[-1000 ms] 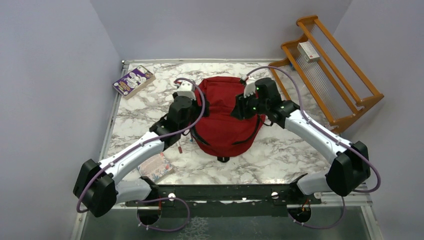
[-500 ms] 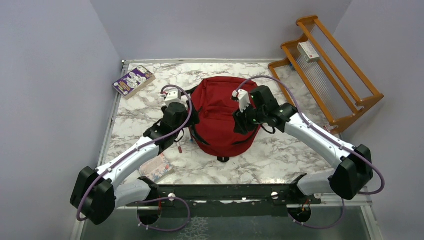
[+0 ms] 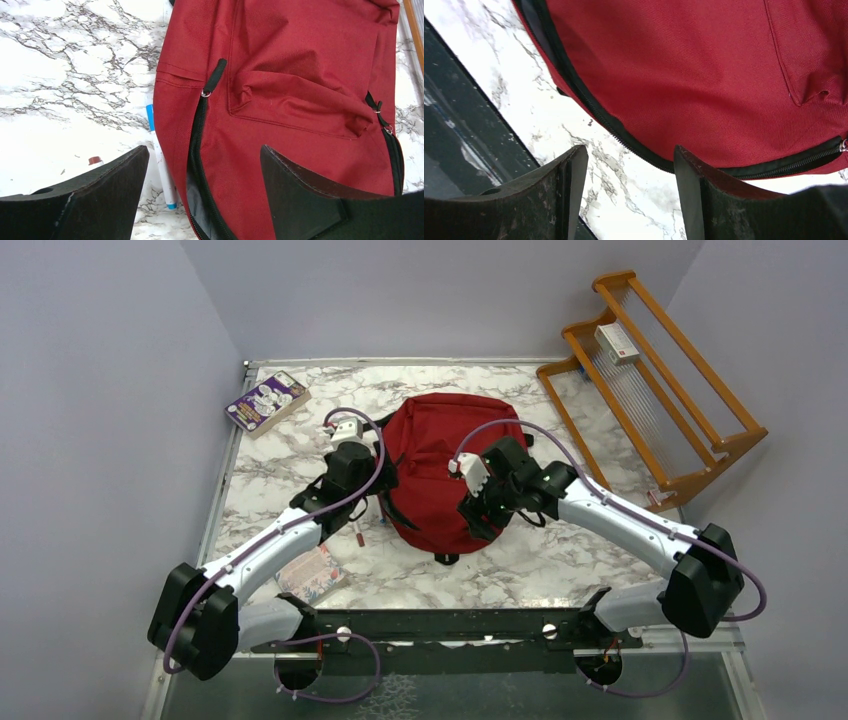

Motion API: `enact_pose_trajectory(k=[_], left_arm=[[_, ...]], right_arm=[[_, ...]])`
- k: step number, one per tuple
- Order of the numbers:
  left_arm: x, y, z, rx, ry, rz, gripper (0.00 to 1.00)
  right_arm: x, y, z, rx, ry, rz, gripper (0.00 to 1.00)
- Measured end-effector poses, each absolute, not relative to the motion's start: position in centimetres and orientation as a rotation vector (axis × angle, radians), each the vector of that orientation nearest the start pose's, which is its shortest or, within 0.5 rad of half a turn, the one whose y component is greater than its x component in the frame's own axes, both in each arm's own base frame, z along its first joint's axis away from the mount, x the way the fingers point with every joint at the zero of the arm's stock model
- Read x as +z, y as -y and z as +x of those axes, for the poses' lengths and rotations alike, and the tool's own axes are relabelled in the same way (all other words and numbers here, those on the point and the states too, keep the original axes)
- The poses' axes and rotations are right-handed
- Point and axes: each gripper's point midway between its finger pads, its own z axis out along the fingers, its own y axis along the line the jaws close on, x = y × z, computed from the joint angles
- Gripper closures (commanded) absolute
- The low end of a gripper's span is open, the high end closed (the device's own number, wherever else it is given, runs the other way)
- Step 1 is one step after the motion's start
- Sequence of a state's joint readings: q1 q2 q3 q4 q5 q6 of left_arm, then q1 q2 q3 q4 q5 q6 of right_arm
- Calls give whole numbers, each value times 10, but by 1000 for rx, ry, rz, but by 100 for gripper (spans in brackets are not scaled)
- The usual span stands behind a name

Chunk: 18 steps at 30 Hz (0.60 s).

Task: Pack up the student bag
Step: Adjust the student bag at the center of the board.

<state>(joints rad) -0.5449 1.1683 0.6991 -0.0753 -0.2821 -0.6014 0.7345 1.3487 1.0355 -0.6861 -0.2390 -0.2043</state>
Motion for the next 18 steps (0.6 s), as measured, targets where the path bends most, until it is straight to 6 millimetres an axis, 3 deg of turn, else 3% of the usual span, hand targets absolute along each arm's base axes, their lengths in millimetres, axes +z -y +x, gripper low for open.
enact_pose_trajectory(k=[7,18], left_arm=[[142,157,323,-393,-2096,-247,17],[143,155,326,-410,-2092,-254,17]], right_arm=[[109,-226,222,379,-2291,-1290,31],[110,-223,234,300,-2266,-1278,32]])
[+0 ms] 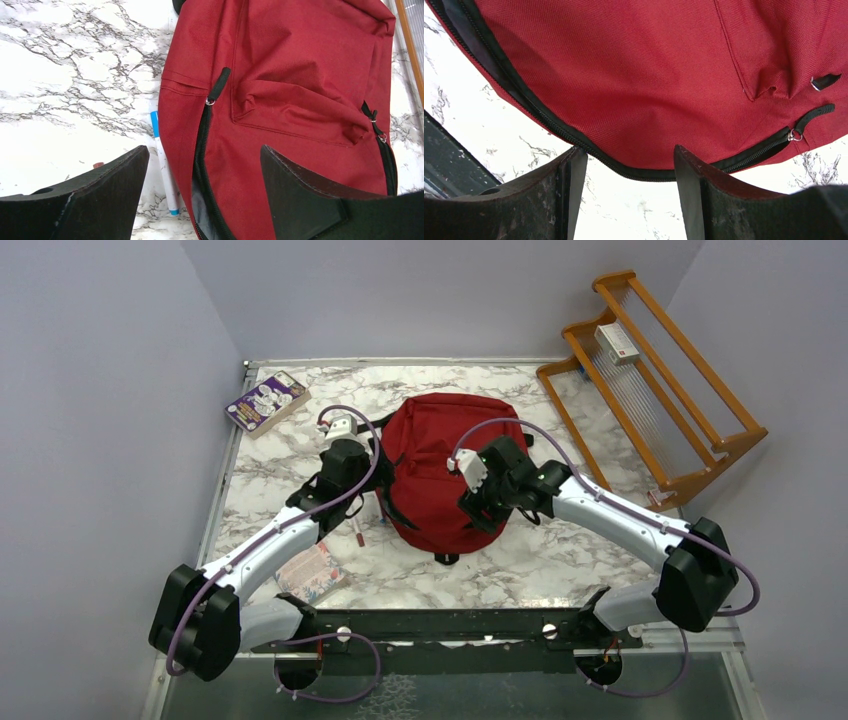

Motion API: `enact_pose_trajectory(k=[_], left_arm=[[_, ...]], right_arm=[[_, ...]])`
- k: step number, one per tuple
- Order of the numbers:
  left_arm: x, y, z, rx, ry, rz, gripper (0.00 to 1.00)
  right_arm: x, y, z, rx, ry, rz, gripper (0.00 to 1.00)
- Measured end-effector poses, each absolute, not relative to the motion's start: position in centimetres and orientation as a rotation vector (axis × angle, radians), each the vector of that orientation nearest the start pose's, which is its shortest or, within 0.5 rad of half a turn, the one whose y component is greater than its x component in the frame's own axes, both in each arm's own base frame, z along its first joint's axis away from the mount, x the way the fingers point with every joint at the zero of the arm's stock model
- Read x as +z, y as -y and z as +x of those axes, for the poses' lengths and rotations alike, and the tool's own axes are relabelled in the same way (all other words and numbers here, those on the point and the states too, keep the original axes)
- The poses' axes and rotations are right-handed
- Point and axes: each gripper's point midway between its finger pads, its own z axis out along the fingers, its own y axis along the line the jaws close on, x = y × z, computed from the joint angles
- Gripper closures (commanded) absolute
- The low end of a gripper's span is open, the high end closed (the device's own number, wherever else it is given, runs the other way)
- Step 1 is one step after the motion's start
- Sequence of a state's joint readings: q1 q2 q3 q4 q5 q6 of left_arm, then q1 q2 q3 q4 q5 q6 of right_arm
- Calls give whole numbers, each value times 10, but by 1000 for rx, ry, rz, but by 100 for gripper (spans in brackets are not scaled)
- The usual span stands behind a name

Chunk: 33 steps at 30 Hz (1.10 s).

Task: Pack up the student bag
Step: Adjust the student bag at the center of the board.

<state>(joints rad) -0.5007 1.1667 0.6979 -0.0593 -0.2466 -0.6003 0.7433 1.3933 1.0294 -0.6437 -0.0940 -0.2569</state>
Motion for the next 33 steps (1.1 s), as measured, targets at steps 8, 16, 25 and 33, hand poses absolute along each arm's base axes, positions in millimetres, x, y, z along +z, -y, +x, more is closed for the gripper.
enact_pose_trajectory(k=[8,16,25,33], left_arm=[[144,152,327,-410,-2085,-264,17],[144,153,327,-420,-2086,-263,17],[141,152,326,-421,-2092,-262,17],[138,150,325,-418,-2099,-266,17]], right_arm=[[106,-221,239,259,-2268,-1273,34],[115,-223,248,242,-2226,-1244,40],[114,-225,249,248,-2220,-1246,44],[101,-235,248,294,-2224,-1296,52]])
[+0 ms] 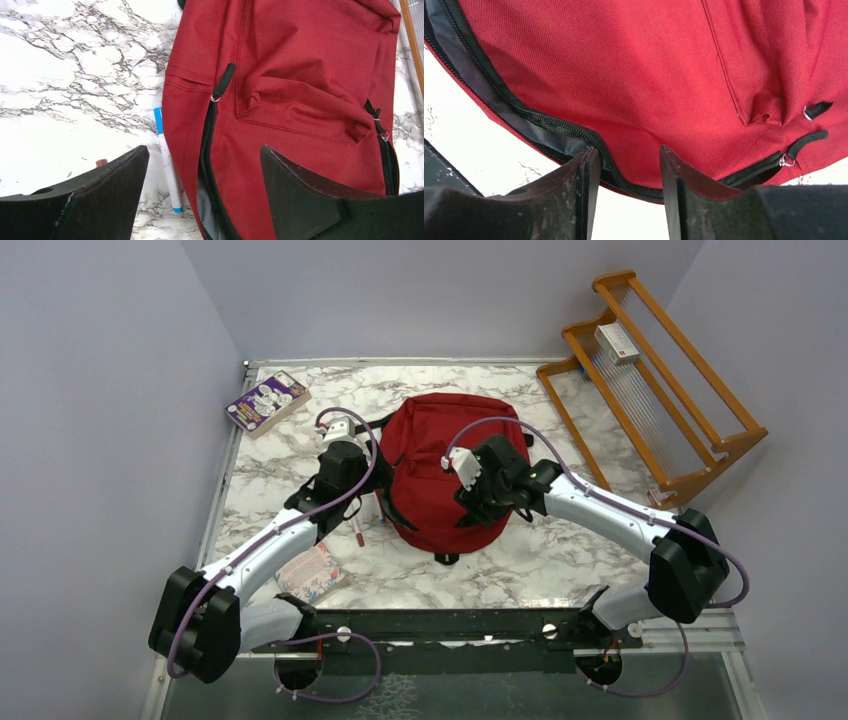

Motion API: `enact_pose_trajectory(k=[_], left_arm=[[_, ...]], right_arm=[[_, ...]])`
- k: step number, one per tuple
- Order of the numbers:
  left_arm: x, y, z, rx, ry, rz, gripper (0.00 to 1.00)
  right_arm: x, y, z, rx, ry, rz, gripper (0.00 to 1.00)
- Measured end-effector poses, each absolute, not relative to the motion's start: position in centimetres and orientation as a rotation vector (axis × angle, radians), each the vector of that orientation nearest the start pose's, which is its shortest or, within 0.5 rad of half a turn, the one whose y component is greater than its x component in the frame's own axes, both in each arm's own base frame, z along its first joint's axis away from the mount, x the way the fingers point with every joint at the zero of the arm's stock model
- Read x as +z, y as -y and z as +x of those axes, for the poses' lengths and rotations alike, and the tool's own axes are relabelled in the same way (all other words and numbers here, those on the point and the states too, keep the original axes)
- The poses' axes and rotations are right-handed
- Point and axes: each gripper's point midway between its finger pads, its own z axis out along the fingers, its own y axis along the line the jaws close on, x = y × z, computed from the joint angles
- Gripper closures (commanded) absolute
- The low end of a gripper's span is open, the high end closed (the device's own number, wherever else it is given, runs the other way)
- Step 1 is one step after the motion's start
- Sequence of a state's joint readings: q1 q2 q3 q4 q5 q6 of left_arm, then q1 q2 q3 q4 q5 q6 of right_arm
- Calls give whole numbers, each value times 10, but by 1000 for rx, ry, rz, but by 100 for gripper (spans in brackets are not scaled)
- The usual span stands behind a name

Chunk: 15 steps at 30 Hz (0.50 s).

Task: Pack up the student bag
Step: Adjust the student bag at the center of the board.

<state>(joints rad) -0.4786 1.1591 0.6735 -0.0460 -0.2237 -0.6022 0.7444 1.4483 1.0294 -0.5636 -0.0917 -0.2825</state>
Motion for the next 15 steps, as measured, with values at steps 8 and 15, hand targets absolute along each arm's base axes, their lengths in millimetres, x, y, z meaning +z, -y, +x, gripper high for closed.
enact_pose_trajectory(k=[8,15], left_arm=[[138,149,323,-419,-2095,-268,17],[137,149,323,-417,-2097,-268,17]], right_arm=[[104,-244,251,334,-2182,-1297,99],[114,-247,261,318,-2167,-1210,99]])
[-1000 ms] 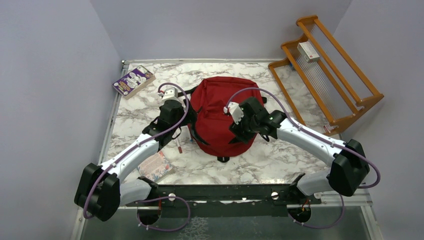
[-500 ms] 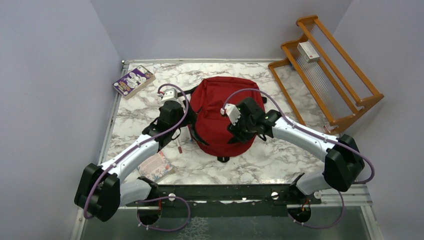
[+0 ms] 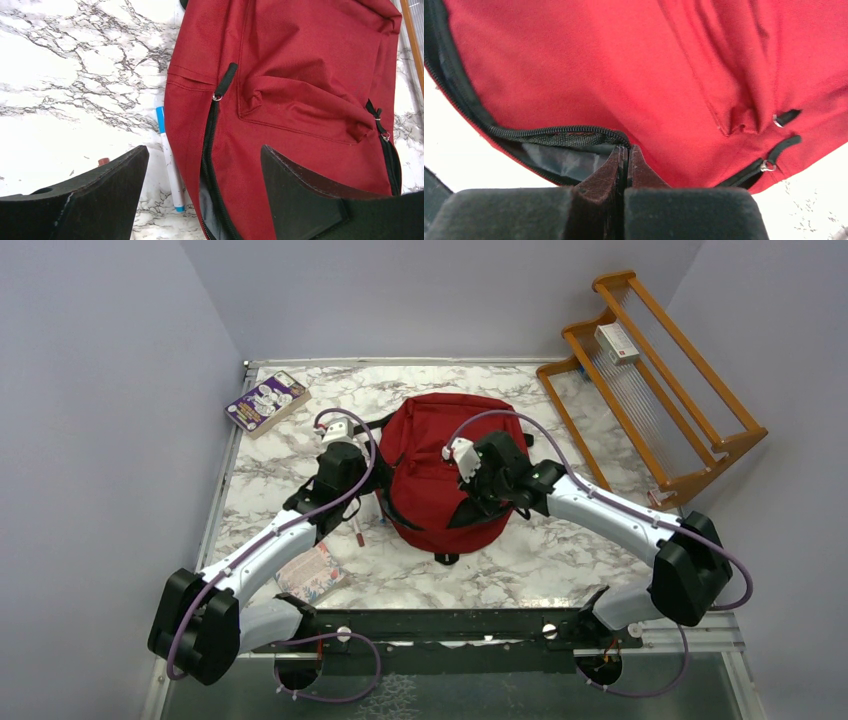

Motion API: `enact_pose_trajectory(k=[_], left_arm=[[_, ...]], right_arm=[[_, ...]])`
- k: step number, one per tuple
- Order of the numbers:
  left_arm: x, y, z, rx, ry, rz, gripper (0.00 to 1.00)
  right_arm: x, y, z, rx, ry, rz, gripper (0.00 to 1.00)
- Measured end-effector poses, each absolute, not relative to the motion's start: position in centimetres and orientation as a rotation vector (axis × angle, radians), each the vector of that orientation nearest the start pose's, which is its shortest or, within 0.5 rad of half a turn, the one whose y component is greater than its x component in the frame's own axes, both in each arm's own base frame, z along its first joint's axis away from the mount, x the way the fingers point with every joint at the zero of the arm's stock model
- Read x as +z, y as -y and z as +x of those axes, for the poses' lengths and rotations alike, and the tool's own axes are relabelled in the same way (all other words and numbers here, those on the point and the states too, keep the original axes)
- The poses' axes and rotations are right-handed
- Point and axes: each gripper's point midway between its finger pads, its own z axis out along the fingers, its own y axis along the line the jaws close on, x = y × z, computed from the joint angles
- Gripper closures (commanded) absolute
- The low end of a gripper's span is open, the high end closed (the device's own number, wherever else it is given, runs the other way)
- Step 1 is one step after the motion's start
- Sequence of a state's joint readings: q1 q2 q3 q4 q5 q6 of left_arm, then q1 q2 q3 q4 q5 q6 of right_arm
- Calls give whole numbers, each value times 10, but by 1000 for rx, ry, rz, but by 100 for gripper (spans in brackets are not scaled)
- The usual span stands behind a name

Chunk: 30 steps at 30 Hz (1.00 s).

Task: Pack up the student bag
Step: Adjust the student bag at the center of the board.

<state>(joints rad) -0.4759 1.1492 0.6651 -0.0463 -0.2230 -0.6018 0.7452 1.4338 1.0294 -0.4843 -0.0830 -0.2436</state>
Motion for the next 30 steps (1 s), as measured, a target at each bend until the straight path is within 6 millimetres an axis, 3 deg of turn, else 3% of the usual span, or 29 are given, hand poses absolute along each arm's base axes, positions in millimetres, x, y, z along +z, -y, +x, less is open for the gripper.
enact_pose_trajectory(k=[7,11,20,30], left_arm=[[139,147,324,-415,-2092,-267,17],[141,147,323,-417,-2085,-263,17],[146,147,323,-423,-2074,-250,17],[146,152,321,-450,-2081,-226,14]], right_arm=[[126,-235,291,177,-2165,-1050,99],[137,-228,323,121,-2168,-929,99],[148,-186,392,76,-2223,-630,99],[146,-172,433,98,-2228,-506,99]])
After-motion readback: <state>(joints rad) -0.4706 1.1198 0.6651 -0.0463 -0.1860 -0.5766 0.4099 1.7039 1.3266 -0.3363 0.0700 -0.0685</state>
